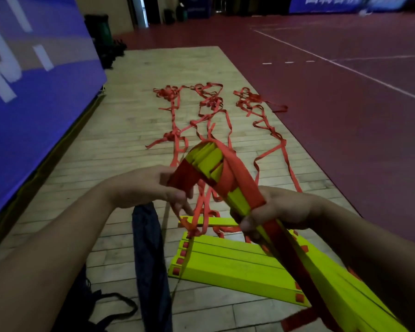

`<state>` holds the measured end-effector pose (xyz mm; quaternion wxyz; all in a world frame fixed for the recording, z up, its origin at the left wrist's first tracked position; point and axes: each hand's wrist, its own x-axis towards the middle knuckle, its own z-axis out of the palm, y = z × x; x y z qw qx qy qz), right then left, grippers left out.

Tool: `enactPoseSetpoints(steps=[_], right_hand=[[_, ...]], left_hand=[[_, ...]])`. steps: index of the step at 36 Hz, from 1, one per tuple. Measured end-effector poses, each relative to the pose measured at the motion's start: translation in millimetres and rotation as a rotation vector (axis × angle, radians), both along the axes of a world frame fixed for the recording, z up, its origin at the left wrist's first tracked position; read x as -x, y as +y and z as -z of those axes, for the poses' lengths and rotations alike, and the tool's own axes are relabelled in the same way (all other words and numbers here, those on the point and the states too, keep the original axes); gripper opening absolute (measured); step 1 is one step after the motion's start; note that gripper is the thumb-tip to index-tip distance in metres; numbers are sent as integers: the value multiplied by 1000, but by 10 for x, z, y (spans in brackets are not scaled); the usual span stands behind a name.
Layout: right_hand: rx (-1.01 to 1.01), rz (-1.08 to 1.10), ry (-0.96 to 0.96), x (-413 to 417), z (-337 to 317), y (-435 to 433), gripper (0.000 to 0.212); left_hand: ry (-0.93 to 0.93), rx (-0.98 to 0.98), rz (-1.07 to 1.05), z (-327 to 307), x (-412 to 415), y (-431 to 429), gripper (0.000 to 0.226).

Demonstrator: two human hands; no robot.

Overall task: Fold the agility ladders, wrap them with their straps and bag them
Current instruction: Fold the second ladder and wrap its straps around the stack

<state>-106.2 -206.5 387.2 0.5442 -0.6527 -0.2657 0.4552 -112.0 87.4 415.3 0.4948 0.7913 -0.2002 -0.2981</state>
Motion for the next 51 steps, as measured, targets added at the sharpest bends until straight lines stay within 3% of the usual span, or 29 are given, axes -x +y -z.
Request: enactPoseSetpoints(steps=[2, 5, 8, 12, 15, 16, 22, 28, 31, 34, 39, 42, 44, 47, 51], right_hand=[[-29, 64, -31, -26, -24, -15, 7], [-46, 252, -95, -64, -57, -37, 8], [40, 476, -259, -81, -72, -30, 13], [165, 647, -426, -33, -9, 126, 14], [261, 643, -539, -4, 89, 276, 16], [286, 638, -589, 1, 120, 313, 16], [321, 657, -625, -3, 127, 370, 14], [265, 554, -501, 19, -12, 273, 18], [284, 500, -484, 41, -41, 298, 24], [338, 515, -521, 41, -16, 353, 20], [533, 624, -715, 46, 63, 428, 23], [744, 599, -968, 150, 92, 527, 31], [838, 580, -1107, 212, 139, 610, 47], [873, 551, -1195, 250, 217, 693, 55], [801, 534, -1138, 270, 232, 719, 57]], left_hand=[[6, -95, -23, 20, 18, -13, 17], [64, -234, -63, 72, 57, -30, 16], [134, -94, -109, 89, 123, -146, 20], [-8, -42, -162, 155, 202, -493, 44], [-73, -43, -157, 203, 256, -659, 8], [-80, -7, -175, 190, 265, -697, 8], [155, 317, -368, 14, 271, -746, 47], [401, 214, -236, 23, 206, -447, 63], [371, 204, -282, 2, 178, -416, 42], [191, 196, -368, 24, 151, -465, 13], [190, 284, -343, 51, 163, -638, 13], [241, 360, -540, 130, 147, -800, 44], [213, 338, -747, 220, 154, -908, 53], [170, 331, -988, 343, 151, -994, 49], [37, 338, -1078, 404, 112, -1011, 40]])
